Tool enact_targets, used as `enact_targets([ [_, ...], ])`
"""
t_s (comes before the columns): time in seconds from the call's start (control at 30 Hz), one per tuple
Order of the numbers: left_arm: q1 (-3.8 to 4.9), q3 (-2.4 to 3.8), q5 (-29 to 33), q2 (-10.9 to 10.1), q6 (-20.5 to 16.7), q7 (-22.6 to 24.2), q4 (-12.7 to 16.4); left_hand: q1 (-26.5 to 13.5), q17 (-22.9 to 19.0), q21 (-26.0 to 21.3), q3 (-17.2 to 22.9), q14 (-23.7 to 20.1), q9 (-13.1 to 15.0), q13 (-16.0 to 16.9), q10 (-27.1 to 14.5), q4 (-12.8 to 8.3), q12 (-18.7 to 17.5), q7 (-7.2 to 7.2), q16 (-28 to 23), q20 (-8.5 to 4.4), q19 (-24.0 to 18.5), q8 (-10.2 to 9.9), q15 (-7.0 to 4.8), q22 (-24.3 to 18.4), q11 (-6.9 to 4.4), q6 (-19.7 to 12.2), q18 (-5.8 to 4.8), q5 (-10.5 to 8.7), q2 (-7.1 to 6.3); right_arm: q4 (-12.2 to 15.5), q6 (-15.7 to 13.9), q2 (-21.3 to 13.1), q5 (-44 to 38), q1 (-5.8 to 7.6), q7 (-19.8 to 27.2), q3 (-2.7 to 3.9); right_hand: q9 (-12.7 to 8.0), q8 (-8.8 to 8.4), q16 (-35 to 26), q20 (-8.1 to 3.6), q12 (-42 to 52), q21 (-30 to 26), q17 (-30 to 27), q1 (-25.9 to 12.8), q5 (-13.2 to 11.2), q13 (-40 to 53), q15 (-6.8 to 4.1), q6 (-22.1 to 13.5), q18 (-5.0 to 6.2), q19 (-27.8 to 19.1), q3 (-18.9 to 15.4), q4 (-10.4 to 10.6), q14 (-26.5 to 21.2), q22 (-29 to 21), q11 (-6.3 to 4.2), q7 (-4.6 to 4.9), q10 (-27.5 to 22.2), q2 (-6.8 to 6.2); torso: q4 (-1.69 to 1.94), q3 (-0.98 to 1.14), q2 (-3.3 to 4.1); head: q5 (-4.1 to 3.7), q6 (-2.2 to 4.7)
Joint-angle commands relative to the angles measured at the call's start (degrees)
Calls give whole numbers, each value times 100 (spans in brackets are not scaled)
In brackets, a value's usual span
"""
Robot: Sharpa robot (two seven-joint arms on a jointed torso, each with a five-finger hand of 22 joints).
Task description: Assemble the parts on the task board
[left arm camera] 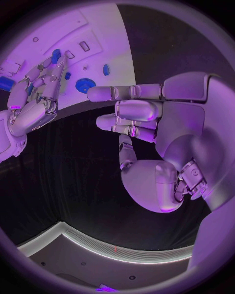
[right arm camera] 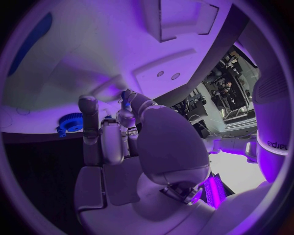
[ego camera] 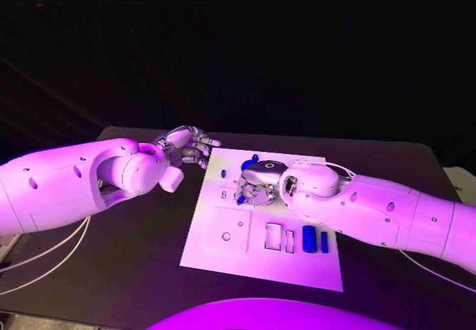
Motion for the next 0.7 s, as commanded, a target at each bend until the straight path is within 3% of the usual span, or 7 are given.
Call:
enact_targets([
  [0.03,7,4,23,10,46,-11,10,67,-9,-37,8,-33,5,-9,-30,18,21,-2,-28,24,-25,33,0,-9,4,-35,81,-18,7,-10,118,17,-77,-17,25,-1,10,31,33,-11,25,-29,-8,-22,-36,3,-25,48,3,27,-20,1,-2,9,-10,1,11,46,3,4,6,-1,-6],
  [0.7,7,4,23,35,-2,-93,-7,89,-19,-50,24,-32,17,-21,-36,70,41,-4,-27,25,-17,70,0,-18,4,-63,81,-13,48,-41,143,42,-40,-36,5,-1,28,73,62,-12,55,-36,12,-148,-74,8,-27,76,-1,44,-90,98,11,33,-13,-16,17,98,4,-1,-2,2,-27],
])
